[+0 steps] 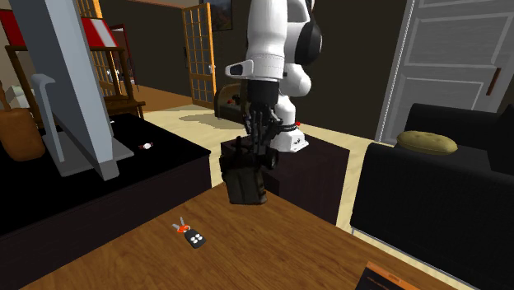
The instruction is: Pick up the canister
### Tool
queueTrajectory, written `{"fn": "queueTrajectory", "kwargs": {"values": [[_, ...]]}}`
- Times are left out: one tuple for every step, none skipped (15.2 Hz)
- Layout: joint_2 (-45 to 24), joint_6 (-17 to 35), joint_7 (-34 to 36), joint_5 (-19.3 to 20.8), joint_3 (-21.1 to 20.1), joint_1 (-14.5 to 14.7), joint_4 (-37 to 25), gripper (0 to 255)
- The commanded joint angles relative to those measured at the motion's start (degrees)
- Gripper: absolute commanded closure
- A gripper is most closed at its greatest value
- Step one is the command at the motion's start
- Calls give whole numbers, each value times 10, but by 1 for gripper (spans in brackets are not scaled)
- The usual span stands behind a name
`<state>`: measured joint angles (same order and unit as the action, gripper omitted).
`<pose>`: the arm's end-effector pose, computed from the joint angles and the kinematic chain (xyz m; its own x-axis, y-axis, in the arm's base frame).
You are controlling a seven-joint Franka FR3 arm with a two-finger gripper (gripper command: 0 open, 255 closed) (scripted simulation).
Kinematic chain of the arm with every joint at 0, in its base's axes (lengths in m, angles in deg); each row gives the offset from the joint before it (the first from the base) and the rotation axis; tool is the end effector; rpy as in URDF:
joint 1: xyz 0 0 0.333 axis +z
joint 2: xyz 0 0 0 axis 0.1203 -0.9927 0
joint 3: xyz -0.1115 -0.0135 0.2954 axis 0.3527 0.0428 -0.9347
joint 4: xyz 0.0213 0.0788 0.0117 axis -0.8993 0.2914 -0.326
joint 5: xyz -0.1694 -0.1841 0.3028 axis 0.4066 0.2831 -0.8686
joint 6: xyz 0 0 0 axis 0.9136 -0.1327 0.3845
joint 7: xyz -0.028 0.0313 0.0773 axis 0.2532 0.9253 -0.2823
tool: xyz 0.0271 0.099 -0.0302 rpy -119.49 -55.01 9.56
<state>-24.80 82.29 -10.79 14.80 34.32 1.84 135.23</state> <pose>0.4347 0.3718 0.4088 0.9873 -0.0121 0.1587 0.0046 -0.9946 -0.1040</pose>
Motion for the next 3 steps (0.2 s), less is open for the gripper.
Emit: {"fn": "queueTrajectory", "kwargs": {"values": [[9,-15,-6,-7,-1,-1,-9,255],[9,-17,-6,-8,-1,-1,-10,255],[9,-17,-6,-8,-1,-1,-10,255]]}}
